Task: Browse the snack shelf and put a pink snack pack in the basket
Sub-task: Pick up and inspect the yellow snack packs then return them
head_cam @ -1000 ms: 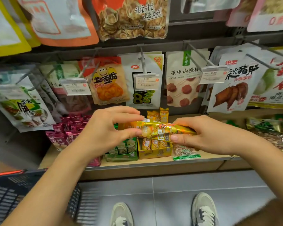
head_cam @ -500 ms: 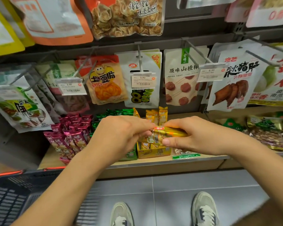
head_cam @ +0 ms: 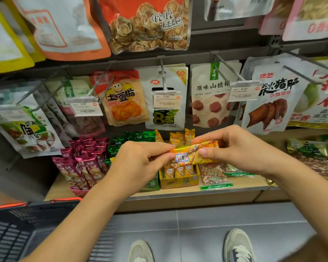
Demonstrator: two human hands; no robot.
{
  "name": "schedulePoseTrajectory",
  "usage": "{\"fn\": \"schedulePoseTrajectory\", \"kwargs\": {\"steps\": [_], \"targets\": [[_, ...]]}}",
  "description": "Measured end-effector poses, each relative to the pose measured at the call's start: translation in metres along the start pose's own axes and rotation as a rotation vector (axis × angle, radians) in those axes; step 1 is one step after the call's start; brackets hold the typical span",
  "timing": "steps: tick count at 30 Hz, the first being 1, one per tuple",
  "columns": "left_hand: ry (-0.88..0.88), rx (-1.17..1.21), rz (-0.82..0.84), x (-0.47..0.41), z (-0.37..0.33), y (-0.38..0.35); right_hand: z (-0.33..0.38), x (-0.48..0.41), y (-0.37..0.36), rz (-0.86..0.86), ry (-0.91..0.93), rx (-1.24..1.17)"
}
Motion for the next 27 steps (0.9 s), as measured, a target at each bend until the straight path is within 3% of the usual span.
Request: {"fn": "schedulePoseTrajectory", "kwargs": {"steps": [9,13,20,24,27], "targets": [[-0.042,-0.003,0.003,-0.002,-0.007,-0.007,0.008,-0.001,-0.002,-0.194,0.058,-0.077],[-0.069,-0.030,-0.037,-0.004,-0.017,-0.009,0.012,-0.001,-0.010,-0.304,0.074,0.004],[0.013,0.257,0.016,0.001,-0.016,-0.012,0.016,0.000,-0.020,-0.406,0.123,0.182],[0.099,0.255,-0.122,-0.002,-0.013,-0.003,0.020,0.001,-0.029,-0.427,0.169,0.263],[0.236,0.435,-0.188,-0.003,0.001,0.001,0.020,-0.007,-0.036,-0.335,0.186,0.266]]}}
Point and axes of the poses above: each hand's wrist, its own x-axis away from the middle knuckle, its own y-axis out of the back of the hand, z = x × y, the point moved 9 cm from there along -x, towards the middle knuckle, and after that the axes turned 2 degrees about -x, right-handed, at the moved point
